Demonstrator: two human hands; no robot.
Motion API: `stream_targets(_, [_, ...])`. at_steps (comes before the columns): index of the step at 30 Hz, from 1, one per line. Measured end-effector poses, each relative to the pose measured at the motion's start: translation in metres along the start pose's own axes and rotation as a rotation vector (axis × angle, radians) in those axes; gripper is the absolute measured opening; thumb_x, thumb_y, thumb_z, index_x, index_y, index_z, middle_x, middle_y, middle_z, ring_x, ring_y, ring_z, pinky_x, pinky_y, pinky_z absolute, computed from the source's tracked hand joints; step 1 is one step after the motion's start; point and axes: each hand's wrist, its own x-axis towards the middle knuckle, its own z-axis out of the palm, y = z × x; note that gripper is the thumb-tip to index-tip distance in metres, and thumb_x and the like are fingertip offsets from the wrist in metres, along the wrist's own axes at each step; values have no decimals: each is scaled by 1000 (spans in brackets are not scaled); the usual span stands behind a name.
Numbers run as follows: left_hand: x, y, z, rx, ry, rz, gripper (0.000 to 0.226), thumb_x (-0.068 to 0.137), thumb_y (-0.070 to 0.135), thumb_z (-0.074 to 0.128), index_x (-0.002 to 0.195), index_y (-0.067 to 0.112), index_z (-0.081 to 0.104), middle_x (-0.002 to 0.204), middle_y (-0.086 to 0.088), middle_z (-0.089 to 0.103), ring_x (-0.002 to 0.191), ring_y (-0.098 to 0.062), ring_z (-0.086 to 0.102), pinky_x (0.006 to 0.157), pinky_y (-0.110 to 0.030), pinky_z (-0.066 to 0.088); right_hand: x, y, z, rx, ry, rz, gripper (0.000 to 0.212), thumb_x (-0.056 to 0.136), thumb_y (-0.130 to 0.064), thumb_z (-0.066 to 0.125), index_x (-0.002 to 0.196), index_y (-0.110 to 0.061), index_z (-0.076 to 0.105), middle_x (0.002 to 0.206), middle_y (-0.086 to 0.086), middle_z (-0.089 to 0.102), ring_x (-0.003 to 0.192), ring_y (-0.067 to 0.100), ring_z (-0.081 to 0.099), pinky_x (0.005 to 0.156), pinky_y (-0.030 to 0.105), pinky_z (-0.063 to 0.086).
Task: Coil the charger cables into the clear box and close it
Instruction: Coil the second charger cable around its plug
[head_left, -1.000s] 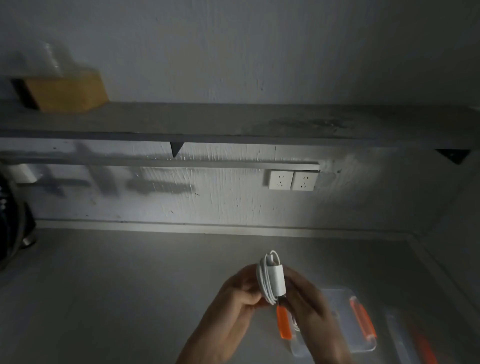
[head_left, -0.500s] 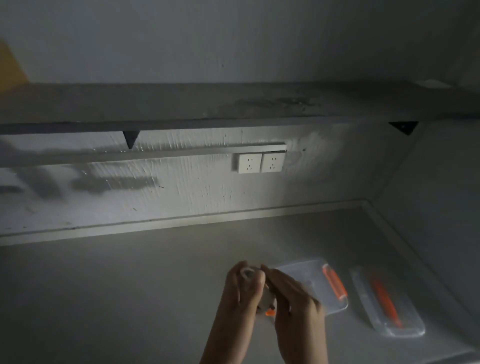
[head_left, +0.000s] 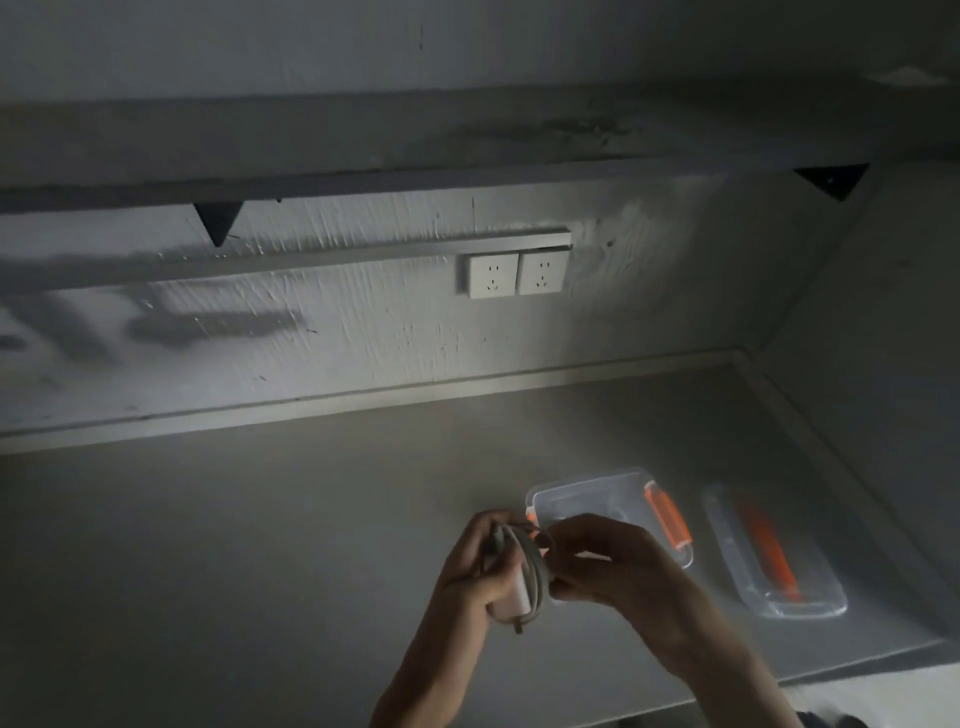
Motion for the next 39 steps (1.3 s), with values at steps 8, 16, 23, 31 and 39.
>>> stream_targets(8, [12, -10, 56, 38, 95, 0, 21, 77, 15, 56, 97, 11, 63, 87, -7, 73, 76, -18, 65, 66, -28, 53, 6, 14, -60, 219, -99, 71, 38, 78, -15, 71, 115, -7, 69, 117, 18, 70, 107, 28, 67, 81, 29, 53])
stream_targets(16, [37, -35, 137, 254, 126, 12, 18, 75, 17, 56, 90, 14, 67, 91, -8, 70, 91, -24, 63, 87, -38, 44, -8, 24, -131, 234, -85, 148, 32, 74, -25, 63, 102, -16, 74, 96, 8, 77, 92, 15, 72, 69, 23, 45])
stream_targets(23, [40, -58, 171, 374, 48, -34, 32, 81, 25, 56, 111, 28, 68, 113, -15, 65, 111, -39, 55, 98, -39, 39, -27, 34, -178, 196, -87, 84, 19, 91, -16, 60, 100, -4, 72, 81, 7, 70, 77, 8, 64, 67, 17, 48])
stream_targets(31, [23, -56, 174, 360, 72, -60, 34, 84, 30, 53, 115, 26, 67, 124, -11, 66, 124, -33, 54, 108, -50, 39, -27, 42, -172, 388, -266, 55, 34, 90, -27, 60, 115, -5, 68, 103, 10, 64, 99, 15, 55, 87, 22, 50])
stream_targets(39, [10, -36, 148, 316, 34, -15, 29, 84, 26, 52, 109, 23, 68, 92, 10, 71, 84, -9, 65, 66, -19, 50, -25, 45, -131, 536, -214, 257, 18, 75, -26, 73, 87, -13, 77, 70, 2, 67, 60, 6, 61, 54, 16, 52])
